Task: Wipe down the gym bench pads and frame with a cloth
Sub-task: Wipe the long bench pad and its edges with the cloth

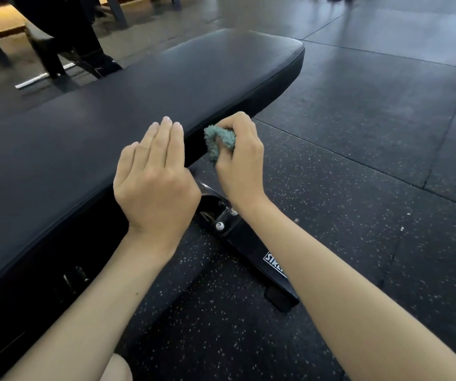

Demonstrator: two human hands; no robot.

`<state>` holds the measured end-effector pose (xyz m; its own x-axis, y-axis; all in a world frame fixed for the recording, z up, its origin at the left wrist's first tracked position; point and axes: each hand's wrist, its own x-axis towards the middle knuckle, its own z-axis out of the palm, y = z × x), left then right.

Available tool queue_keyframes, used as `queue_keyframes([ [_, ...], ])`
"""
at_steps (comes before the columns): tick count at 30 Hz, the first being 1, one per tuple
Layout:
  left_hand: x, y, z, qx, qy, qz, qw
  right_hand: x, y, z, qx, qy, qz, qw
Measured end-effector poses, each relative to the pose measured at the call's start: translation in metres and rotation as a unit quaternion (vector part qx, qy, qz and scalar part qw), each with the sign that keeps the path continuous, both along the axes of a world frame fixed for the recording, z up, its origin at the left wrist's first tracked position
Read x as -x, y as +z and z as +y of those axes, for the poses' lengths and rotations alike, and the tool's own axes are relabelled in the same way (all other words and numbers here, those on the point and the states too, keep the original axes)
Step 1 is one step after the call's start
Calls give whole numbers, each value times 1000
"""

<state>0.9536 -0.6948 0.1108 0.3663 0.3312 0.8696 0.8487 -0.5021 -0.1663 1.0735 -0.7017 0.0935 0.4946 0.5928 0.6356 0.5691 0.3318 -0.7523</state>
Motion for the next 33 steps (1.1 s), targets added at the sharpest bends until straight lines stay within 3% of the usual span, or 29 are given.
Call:
queue_keyframes([
  [8, -1, -2, 3, -11, 2, -1, 1000, -3, 2, 12, 0, -42, 118, 992],
  [11, 1, 3, -1, 22, 6, 1, 1000, -33, 12, 26, 41, -106, 272, 956],
  [13, 2, 5, -5, 44, 3, 4, 999, -61, 19, 30, 78, -150, 314, 934],
  [21, -7, 23, -14, 124, 15, 14, 992, -6, 6, 11, -15, -168, 219, 961],
  [25, -32, 45, -6, 176, 16, 7, 984, 24, 2, -11, -46, -93, 169, 980],
  [30, -44, 47, 6, 221, 5, -86, 972, 27, 1, -23, -90, -11, 53, 994],
  [33, -42, 42, 7, 222, -9, -109, 969, 3, 4, -13, -85, -63, 61, 993],
])
